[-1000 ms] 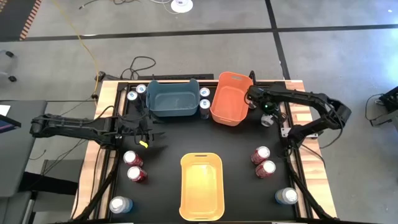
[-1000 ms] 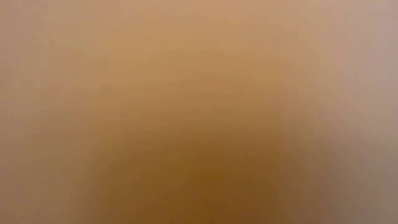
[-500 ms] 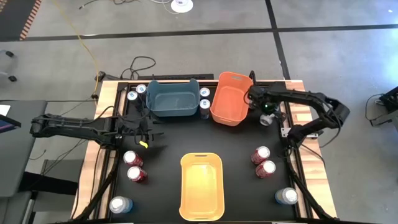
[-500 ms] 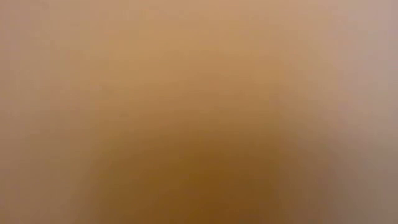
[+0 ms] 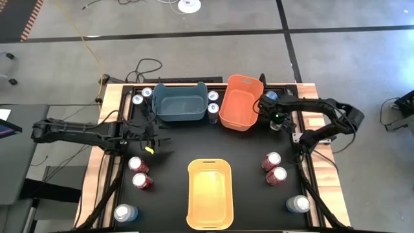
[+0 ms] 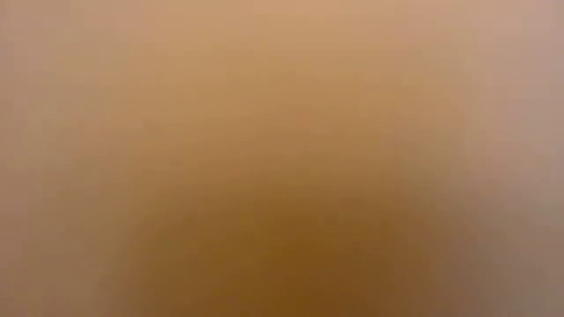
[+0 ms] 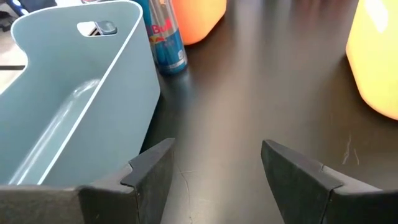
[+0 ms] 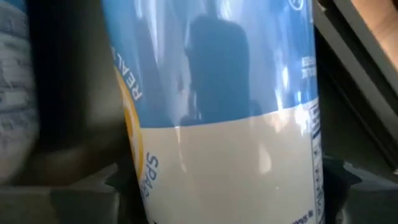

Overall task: Sort soda cans
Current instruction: Put the blue white soda can into the yellow bin

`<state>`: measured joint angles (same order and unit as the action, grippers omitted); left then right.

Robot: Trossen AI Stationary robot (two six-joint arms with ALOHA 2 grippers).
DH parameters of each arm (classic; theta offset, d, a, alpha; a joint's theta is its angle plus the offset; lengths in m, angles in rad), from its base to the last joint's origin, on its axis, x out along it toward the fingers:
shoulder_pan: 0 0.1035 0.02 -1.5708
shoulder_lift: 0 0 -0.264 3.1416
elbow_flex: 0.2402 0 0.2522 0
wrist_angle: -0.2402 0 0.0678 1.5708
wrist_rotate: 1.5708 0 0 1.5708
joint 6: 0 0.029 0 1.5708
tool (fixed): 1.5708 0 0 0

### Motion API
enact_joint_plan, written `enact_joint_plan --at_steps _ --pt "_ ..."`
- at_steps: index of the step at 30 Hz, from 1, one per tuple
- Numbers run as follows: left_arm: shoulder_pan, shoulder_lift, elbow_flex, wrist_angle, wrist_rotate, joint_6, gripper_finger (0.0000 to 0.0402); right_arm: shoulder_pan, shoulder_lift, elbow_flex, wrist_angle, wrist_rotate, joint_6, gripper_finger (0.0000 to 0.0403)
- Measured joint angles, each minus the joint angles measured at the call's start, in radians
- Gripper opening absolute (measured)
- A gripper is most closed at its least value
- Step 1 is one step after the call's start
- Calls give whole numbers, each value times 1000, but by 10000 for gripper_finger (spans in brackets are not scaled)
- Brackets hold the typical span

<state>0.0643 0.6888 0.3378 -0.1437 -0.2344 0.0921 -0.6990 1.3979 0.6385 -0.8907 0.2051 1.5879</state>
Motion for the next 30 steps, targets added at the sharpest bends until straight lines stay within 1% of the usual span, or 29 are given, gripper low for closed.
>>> enact_joint_plan --at_steps 6,10,12,16,20,24,28,30 --pt "0 0 0 2 0 2 238 44 -95 23 -31 -12 -57 303" --pt "0 0 0 4 0 25 238 111 -186 67 -118 -7 -130 308" --pt "0 0 0 3 0 46 238 159 -235 100 -152 -1 -158 314" --pt "0 0 0 6 0 95 238 280 -327 152 -172 15 -206 311" --pt "0 0 0 85 0 172 238 416 -391 195 -167 21 -218 309" --pt "-3 0 0 143 0 204 239 542 -418 221 -105 25 -255 309" --pt "-4 41 0 232 -1 280 257 645 -406 232 45 33 -319 309" --pt "-4 82 0 333 -1 301 274 691 -388 233 143 35 -367 309"
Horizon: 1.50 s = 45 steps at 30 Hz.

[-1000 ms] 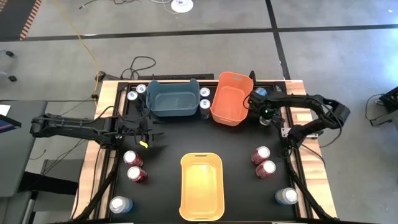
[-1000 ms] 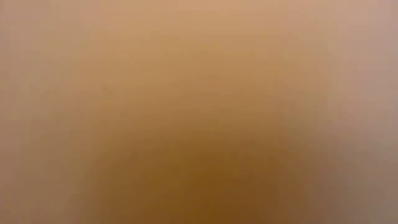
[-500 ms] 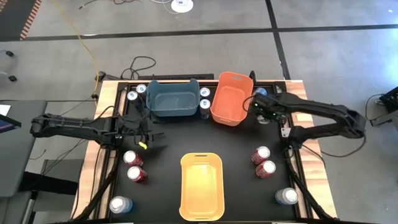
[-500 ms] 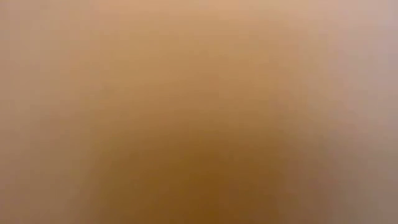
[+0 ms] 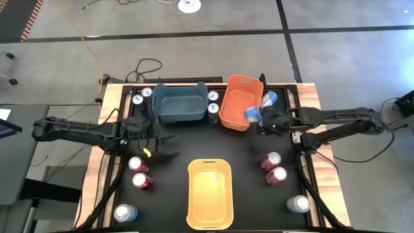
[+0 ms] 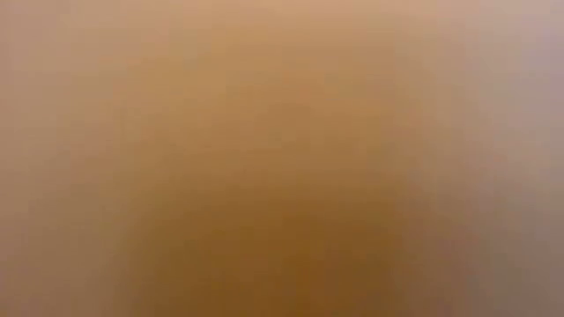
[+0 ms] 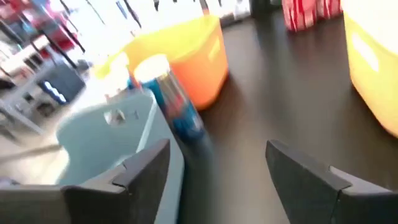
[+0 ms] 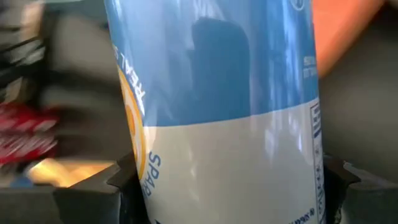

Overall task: Sort soda cans
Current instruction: Put the blue white soda can into the yellow bin

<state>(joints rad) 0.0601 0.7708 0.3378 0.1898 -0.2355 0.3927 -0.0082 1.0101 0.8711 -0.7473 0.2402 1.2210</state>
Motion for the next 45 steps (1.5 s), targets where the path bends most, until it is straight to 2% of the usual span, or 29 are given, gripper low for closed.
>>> enact_joint_plan --at_steps 2,4,7,10,16,21,27,34,39,45 --pt "-1 46 0 111 -7 4 291 41 26 0 91 2 -51 309" --pt "-3 88 23 150 -10 -9 308 71 53 0 180 3 -99 309" --pt "-15 150 96 124 6 -26 327 95 105 1 297 2 -173 309" --pt "-41 222 165 85 21 44 333 83 158 1 404 -16 -246 308" --pt "-57 342 276 80 -40 187 334 18 268 5 618 -167 -336 308" --pt "-57 400 379 30 -32 214 334 -8 375 79 617 -267 -391 308" --pt "-57 446 464 -76 137 297 334 -1 508 215 602 -349 -477 308" --pt "-51 462 473 -96 172 389 334 29 612 357 416 -350 -540 308" --pt "-34 462 473 -75 175 397 338 32 647 401 393 -349 -548 308" --pt "-20 462 473 -86 175 387 381 31 642 402 383 -338 -548 308"
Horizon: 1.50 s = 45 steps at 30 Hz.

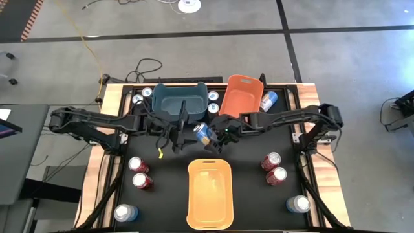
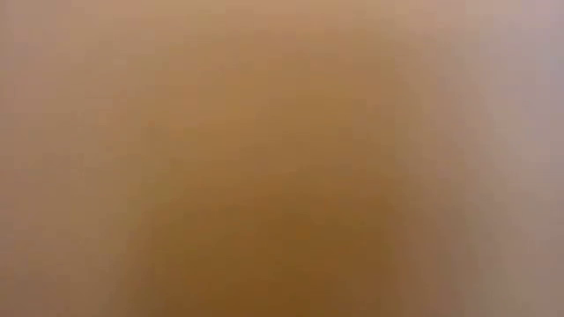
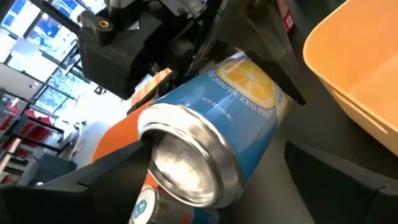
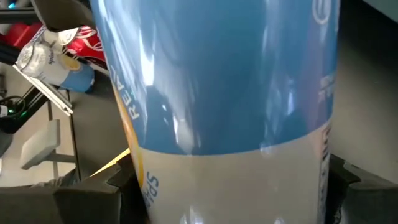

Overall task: Sort soda cans
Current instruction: Put the blue white soda can into the yellow bin

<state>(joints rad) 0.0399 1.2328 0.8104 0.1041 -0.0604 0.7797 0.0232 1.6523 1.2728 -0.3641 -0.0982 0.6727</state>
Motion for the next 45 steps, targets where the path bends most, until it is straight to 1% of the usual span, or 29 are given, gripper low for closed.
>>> enact_joint_plan --at_steps 2,6,8,10,11,17,19,20,23,25,27,31,35,38,40,45 --pt "-1 0 0 9 3 12 395 0 -2 0 2 0 -5 308" --pt "-14 0 0 25 -15 45 394 -3 -3 1 1 -13 -30 308" --pt "-21 0 0 35 -60 55 393 -3 -4 2 -5 -17 -39 308" --pt "-27 -7 0 40 -132 55 393 -1 -4 3 -24 -22 -50 308" --pt "-25 -10 1 40 -131 45 393 1 -4 3 -32 -23 -50 308" --pt "-32 -7 0 27 -111 24 393 1 -3 2 -33 -35 -78 308" --pt "-32 -5 0 26 -82 29 393 1 -3 2 -35 -35 -86 308" --pt "-32 -5 0 23 -52 31 393 3 -3 1 -33 -36 -90 308" --pt "-32 -5 1 29 86 54 392 5 -2 0 -36 -44 -109 308" --pt "-34 -5 1 34 140 77 392 5 -2 0 -35 -49 -113 308" --pt "-35 -5 1 36 144 100 392 4 -2 0 -34 -48 -120 308" --pt "-33 -4 1 38 143 99 392 2 -2 15 -42 -44 -145 308" --pt "-34 26 4 75 143 98 392 2 0 43 -48 -48 -190 308" --pt "-33 63 4 110 99 90 392 1 0 63 -37 -71 -228 308" --pt "-33 84 15 82 58 90 392 1 0 67 -36 -76 -236 308" --pt "-39 98 40 32 53 89 392 -16 -1 67 -49 -82 -236 308"
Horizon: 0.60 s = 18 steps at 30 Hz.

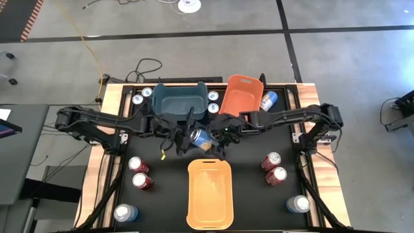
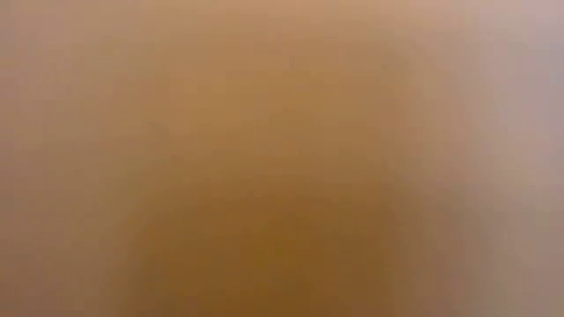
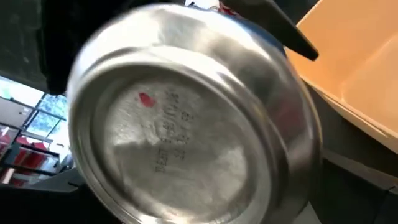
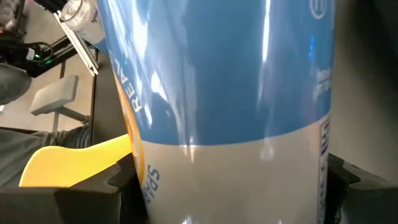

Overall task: Sort soda cans
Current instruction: Put the blue white soda can into the yellow bin

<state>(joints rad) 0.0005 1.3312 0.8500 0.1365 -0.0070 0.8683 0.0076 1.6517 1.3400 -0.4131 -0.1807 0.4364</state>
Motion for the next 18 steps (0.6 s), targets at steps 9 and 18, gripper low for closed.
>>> enact_joint_plan --at_steps 9,18 --pt "-5 -40 3 12 8 -1 392 -11 -2 0 -26 10 6 308" --pt "-11 -36 3 12 40 -2 391 -41 5 0 -26 -8 3 308"
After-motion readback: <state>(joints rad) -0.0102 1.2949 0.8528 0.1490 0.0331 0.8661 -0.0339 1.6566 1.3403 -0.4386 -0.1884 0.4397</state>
